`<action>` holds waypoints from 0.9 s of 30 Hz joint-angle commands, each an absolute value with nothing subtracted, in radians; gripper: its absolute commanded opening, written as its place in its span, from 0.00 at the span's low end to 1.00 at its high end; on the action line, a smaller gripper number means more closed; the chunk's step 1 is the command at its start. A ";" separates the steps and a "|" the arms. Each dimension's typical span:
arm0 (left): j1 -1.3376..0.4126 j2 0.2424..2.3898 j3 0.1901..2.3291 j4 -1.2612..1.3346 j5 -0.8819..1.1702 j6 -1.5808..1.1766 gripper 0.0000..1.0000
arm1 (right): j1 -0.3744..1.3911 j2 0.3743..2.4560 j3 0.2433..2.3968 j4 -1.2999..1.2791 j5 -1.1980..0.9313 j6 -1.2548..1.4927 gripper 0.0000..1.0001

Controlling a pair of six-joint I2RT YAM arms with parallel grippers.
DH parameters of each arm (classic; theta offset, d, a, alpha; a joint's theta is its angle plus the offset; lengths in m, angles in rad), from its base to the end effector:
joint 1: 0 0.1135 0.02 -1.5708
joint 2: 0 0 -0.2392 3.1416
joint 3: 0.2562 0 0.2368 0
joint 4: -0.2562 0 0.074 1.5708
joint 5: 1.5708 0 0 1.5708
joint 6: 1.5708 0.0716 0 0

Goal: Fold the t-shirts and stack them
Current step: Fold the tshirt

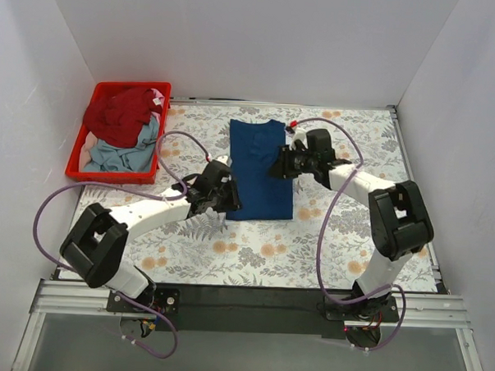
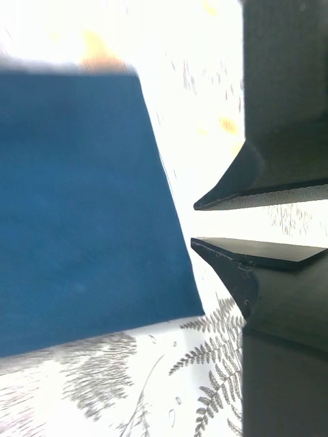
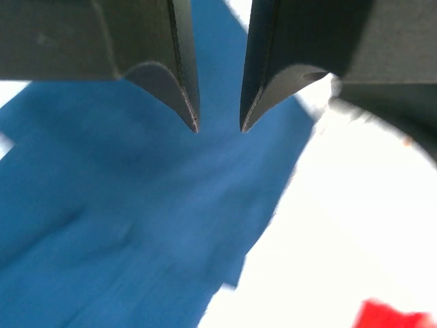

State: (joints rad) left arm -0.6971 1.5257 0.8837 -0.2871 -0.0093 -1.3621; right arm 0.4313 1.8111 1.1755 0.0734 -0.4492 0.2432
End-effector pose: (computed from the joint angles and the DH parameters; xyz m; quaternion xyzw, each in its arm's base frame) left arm 0.2425 -0.2022 0.1467 -0.3111 0.8965 -0.2680 0.1662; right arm 0.3632 0.2013 0.1843 -0.1873 0.8396 0.3399 0.3800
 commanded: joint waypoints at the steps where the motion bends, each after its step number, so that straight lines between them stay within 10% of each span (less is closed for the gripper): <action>1: -0.644 1.425 0.845 -0.166 0.020 -1.407 0.21 | 0.373 1.697 1.002 0.314 -0.718 0.428 0.37; 8: -0.509 1.578 0.795 -0.040 0.287 -1.476 0.17 | 0.319 1.738 0.764 0.482 -0.834 0.541 0.38; 27: -0.425 1.398 0.649 -0.147 0.229 -1.496 0.23 | 0.219 1.700 0.612 0.499 -0.853 0.641 0.39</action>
State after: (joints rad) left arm -0.4297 1.4719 0.6037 -0.0841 0.2798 -1.5360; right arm 0.2226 1.8050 0.6178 0.5716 -0.8780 0.6903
